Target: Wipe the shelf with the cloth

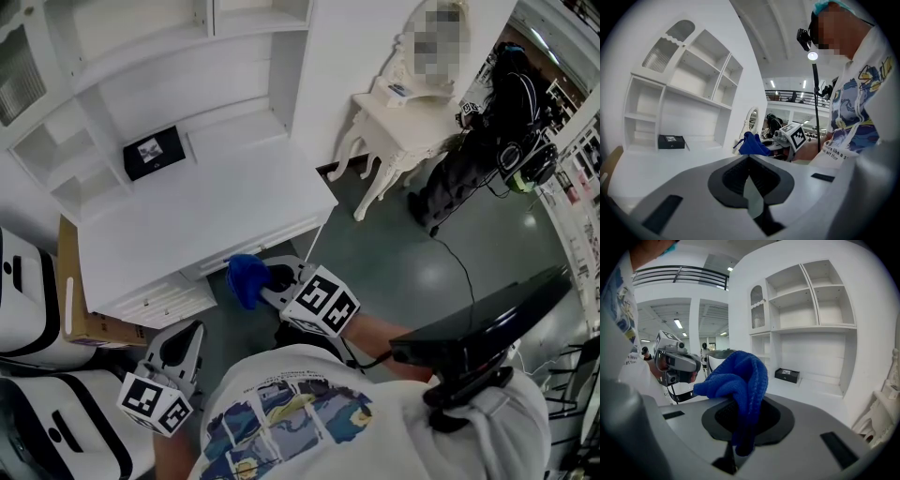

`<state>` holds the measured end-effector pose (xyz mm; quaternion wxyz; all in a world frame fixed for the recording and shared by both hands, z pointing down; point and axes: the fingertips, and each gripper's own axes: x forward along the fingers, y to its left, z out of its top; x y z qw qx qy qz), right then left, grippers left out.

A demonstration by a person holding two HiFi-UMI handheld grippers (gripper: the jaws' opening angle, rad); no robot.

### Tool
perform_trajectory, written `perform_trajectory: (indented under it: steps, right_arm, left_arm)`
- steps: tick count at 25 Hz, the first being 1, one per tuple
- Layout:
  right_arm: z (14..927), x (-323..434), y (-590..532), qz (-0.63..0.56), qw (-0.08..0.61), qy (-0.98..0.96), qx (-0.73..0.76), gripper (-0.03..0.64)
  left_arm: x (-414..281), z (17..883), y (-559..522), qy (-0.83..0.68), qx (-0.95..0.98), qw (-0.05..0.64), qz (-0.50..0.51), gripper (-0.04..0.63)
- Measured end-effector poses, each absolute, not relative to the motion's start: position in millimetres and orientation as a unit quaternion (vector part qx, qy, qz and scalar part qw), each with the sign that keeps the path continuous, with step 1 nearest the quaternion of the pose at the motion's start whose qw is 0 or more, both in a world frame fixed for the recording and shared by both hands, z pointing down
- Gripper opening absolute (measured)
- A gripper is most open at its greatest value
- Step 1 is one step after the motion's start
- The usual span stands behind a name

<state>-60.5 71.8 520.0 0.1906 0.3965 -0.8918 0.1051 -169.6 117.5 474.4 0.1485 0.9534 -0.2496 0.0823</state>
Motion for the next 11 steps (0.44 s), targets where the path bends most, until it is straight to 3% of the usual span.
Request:
perform_trajectory:
  steps: [11]
  right_arm:
    - [520.8,-56.3,81.4,0.109,0.193,-0.894,0.39,0.067]
  left_arm:
    - [-163.4,473.4,126.4,-0.252,0.952,0.154,0.086,0.012]
